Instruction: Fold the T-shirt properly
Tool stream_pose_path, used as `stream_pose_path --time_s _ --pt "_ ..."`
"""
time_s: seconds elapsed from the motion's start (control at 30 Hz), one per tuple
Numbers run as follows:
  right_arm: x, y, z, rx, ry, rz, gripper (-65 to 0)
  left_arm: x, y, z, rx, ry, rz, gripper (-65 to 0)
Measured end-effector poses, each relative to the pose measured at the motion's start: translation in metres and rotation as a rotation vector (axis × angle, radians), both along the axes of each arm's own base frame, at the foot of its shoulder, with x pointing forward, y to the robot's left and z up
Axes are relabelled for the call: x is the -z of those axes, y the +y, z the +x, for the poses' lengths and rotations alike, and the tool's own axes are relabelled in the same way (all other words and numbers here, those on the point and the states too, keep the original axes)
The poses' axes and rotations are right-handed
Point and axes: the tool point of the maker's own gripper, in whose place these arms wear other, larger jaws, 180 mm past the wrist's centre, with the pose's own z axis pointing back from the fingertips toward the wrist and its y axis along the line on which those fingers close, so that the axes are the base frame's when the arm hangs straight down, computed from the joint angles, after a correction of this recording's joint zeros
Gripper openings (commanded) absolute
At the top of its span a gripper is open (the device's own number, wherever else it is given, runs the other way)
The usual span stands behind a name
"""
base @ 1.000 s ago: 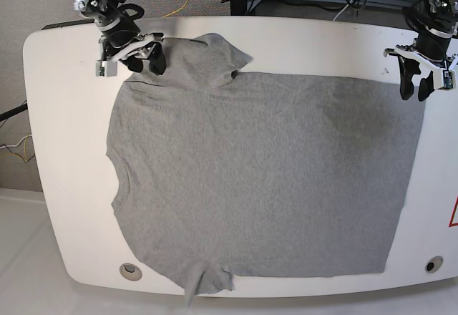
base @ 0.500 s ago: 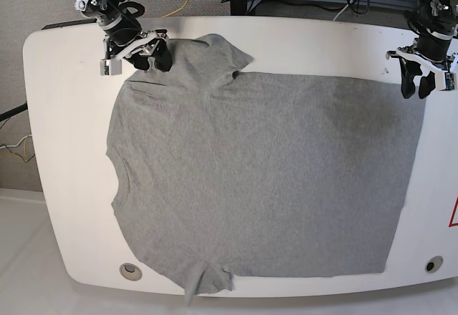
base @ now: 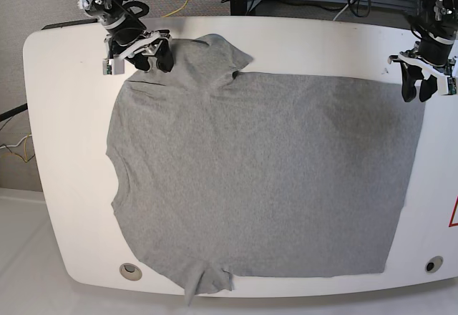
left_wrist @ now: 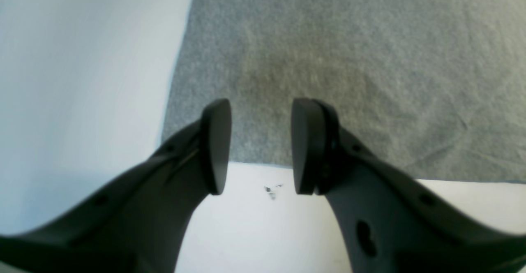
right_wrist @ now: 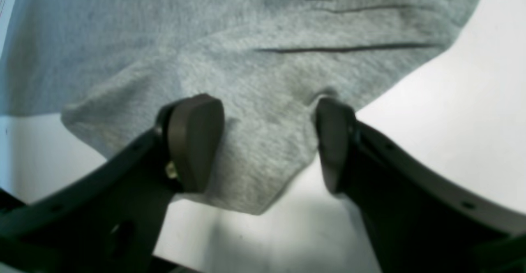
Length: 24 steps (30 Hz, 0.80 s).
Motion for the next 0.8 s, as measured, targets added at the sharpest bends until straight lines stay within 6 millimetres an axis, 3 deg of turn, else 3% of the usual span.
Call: stream_pose_path --time_s 0.13,0.2,0.4,0.53,0.67,0.8 --pt "0.001 0.003 -0.001 -0.01 0.002 -0.001 -29.1 0.0 0.001 0.0 0.002 0.0 0.005 -42.1" --pt "0.001 0.003 -0.001 -0.011 0.003 0.005 -35.2 0.0 0.0 -0.001 0.005 -0.001 0.006 -41.9" --pt "0.007 0.001 -0.005 -0.011 0.032 0.01 -64.8 0.003 -0.003 -0.006 0.012 0.016 0.008 -41.6" --pt "0.008 0.002 -0.006 -0.02 0.038 0.006 -65.0 -0.002 0.011 -0.005 -0.012 0.004 0.02 -40.7" --pt "0.009 0.004 -0.007 -0.027 0.048 0.009 -65.0 -0.011 0.05 -0.007 -0.119 -0.004 0.044 -40.4" --pt "0.009 0.003 -0.007 -0.026 0.049 0.008 -65.0 0.01 0.07 -0.02 -0.183 0.095 0.003 -37.9"
